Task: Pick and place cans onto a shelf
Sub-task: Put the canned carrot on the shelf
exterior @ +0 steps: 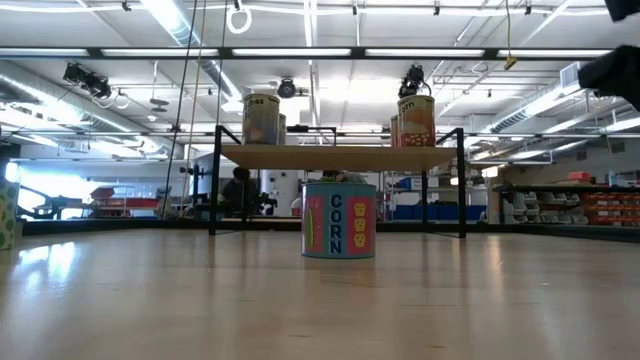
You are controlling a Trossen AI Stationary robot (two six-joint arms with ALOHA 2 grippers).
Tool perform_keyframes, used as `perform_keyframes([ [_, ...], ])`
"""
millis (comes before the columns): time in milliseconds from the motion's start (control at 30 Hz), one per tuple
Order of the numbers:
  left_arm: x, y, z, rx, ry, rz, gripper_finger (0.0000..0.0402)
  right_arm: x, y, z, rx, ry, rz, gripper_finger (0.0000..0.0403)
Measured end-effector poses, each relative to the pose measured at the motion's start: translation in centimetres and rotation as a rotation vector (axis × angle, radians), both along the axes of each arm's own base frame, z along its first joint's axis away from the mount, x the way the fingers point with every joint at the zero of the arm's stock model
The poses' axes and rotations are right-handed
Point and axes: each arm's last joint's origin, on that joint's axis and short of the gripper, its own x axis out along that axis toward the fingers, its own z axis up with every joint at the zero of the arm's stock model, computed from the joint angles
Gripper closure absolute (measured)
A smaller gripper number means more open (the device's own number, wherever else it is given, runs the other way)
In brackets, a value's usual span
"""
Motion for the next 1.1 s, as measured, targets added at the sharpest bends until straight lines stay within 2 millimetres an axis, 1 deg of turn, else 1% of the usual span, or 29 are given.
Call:
perform_keyframes([
  [200,0.0,0.0,0.0,-0.014,-0.002,0.004,0.0202,-0.2,-0.2,-1.7,0.023,-0.014,0.008,0.0004],
  [333,0.0,0.0,0.0,-0.025,-0.004,0.007,0.0202,-0.4,-0.5,-2.3,0.016,-0.005,0.017,0.0014],
  [533,0.0,0.0,0.0,-0.025,-0.004,0.007,0.0202,-0.8,-0.7,-2.8,0.042,0.047,0.022,0.0062],
  [633,0.0,0.0,0.0,-0.025,-0.004,0.007,0.0202,-0.5,-0.8,-2.6,0.06,0.054,0.015,0.0089],
  [733,0.0,0.0,0.0,-0.024,-0.003,0.007,0.0202,0.8,-1.1,-1.3,0.088,0.032,-0.014,0.0115],
  [833,0.0,0.0,0.0,-0.012,-0.002,0.005,0.0202,2.8,-2.5,0.9,0.101,0.009,-0.092,0.0128],
  [933,0.0,0.0,0.0,0.021,0.003,-0.005,0.0202,5.3,-5.1,3.8,0.094,-0.028,-0.22,0.0128],
  [1000,0.0,0.0,0.0,0.028,0.004,-0.007,0.0202,6.6,-7.3,5.9,0.067,-0.068,-0.306,0.0127],
  [1100,0.0,0.0,0.0,0.034,0.004,-0.009,0.0202,8.4,-10.5,9.2,0.019,-0.171,-0.372,0.0127],
])
